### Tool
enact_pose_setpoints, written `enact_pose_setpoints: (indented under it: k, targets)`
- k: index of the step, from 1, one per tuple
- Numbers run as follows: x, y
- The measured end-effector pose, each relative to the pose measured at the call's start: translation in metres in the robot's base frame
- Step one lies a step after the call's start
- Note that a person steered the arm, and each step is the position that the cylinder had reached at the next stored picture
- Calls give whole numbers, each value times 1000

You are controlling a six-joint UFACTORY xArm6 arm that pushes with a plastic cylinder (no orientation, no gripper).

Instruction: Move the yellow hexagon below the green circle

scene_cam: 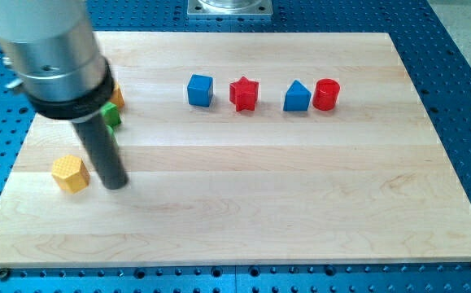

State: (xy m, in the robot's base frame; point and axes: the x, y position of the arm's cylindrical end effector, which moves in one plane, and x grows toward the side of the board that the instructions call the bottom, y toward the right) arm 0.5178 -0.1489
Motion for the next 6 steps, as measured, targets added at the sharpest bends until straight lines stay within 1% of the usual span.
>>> enact_pose_setpoints:
  k: [1, 2, 3, 4, 5, 6]
  targets:
    - [65, -50]
    - [29, -141]
    - [-4, -130]
    - [8, -106]
    - [17, -59]
    - [62, -67]
